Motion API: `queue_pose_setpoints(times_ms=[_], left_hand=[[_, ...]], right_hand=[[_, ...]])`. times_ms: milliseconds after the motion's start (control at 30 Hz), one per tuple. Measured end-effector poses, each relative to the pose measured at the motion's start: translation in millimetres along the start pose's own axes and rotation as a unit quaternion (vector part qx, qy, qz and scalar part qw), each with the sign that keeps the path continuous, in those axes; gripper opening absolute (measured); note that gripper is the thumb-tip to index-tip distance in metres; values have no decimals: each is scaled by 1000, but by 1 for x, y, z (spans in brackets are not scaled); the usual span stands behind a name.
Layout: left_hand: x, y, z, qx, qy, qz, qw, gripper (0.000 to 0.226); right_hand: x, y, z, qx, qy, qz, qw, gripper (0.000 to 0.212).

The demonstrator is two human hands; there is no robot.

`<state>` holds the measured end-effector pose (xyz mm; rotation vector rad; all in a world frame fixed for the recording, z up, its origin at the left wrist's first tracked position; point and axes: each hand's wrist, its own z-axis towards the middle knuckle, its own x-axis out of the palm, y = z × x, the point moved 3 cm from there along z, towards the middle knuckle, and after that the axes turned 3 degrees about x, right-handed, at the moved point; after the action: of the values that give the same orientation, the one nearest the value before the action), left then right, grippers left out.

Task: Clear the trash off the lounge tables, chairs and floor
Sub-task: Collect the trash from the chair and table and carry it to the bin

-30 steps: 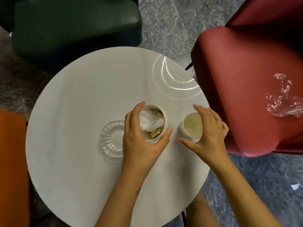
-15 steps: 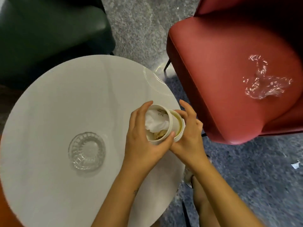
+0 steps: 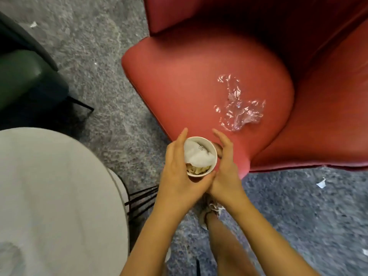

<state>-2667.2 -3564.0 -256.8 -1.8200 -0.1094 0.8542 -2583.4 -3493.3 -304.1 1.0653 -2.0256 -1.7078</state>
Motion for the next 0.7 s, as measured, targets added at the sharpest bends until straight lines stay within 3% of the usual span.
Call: queue_pose_setpoints(times_ms=[167,300,400,500,700], left_hand=[[53,-23,49,-19,-32,25,999,72],[65,-23,74,-37,-43,38,998,65],[71,-13,92,-57,-55,57,995,66],[76,-2,104,-62,-43,77,994,64],[83,27,131,-70,-11,67,995,57]], right_hand=[[-69,-23,47,2,20,-106,994,98],[-103,-54,80,57,-28,-212,975,95],[-116,-80,107,110,-59,-240,963,86],[-119,-102,134,112,-84,-255,957,77],[-105,-137,186,136,-24,-334,932,88]])
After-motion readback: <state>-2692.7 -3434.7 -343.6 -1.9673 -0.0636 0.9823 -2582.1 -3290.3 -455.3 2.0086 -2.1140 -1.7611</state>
